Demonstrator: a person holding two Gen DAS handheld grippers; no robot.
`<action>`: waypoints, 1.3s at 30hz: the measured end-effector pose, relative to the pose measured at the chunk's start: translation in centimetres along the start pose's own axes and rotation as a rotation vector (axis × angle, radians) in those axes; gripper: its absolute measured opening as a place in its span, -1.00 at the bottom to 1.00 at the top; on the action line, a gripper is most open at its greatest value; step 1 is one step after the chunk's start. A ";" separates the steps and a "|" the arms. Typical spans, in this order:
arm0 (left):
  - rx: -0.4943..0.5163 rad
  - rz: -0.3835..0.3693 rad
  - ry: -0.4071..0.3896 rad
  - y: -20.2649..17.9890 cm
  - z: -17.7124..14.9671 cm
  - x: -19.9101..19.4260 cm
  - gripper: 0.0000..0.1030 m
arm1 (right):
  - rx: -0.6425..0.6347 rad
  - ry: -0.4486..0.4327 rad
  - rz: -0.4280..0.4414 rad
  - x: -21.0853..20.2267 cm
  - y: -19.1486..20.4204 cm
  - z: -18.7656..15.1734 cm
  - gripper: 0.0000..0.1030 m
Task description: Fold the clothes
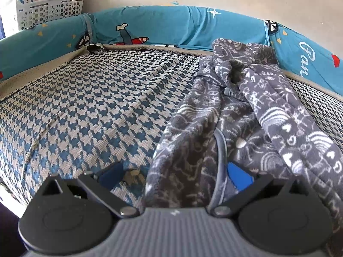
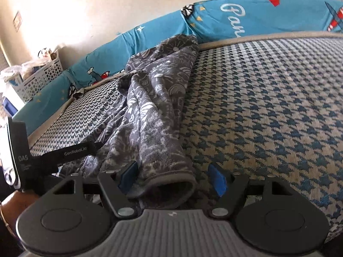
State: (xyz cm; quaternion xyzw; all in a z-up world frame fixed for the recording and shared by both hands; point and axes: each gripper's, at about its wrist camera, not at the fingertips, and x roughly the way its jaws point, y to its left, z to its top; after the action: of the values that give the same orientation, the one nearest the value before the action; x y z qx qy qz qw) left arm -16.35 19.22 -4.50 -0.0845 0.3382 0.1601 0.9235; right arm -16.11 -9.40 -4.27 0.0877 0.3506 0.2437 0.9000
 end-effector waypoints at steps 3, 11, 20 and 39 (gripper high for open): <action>-0.001 0.002 -0.001 0.0 0.0 0.0 1.00 | -0.057 -0.026 -0.005 -0.2 0.8 -0.2 0.23; 0.000 0.004 -0.005 0.2 -0.1 -0.1 1.00 | -0.133 -0.075 -0.014 -0.9 1.9 -0.3 -0.02; 0.001 0.010 -0.010 0.1 -0.3 -0.2 1.00 | -0.059 -0.058 0.033 -1.2 1.4 0.1 -0.02; -0.023 -0.015 0.010 0.5 -0.1 -0.9 1.00 | -0.112 -0.063 0.113 -1.5 2.1 -0.1 -0.31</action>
State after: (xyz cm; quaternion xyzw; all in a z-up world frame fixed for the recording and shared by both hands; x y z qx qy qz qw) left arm -17.23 19.50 -3.97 -0.0985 0.3405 0.1565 0.9219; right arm -17.96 -8.35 -2.81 0.0647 0.3024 0.3102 0.8990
